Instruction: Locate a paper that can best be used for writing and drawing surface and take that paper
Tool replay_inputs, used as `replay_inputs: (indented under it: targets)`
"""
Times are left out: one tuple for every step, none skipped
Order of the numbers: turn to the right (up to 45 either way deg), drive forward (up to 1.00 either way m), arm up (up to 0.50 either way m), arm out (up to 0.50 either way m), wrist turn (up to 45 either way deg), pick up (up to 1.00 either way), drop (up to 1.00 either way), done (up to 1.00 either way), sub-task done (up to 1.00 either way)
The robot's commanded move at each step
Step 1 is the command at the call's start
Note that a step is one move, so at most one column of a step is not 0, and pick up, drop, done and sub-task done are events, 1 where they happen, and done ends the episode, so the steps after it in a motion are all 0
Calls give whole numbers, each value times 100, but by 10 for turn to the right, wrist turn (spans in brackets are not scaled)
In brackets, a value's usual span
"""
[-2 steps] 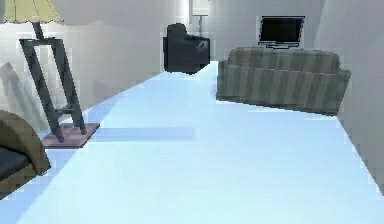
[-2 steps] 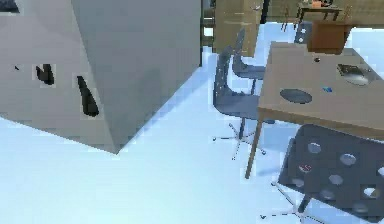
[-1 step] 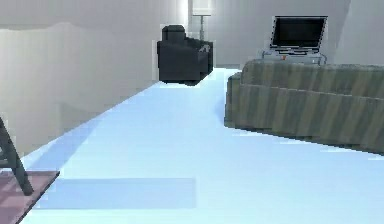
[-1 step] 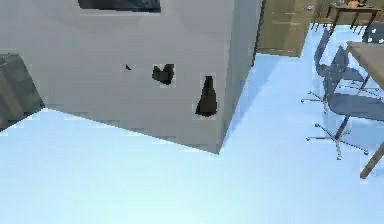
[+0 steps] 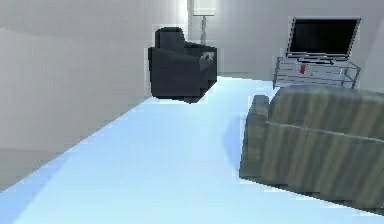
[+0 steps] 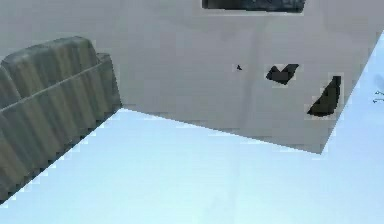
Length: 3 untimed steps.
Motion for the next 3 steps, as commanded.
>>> replay_inputs:
  targets:
    - [0,100,0,0,0,0,0,0,0]
    - [0,45,0,0,0,0,0,0,0]
    - [150,0,0,0,0,0,0,0,0]
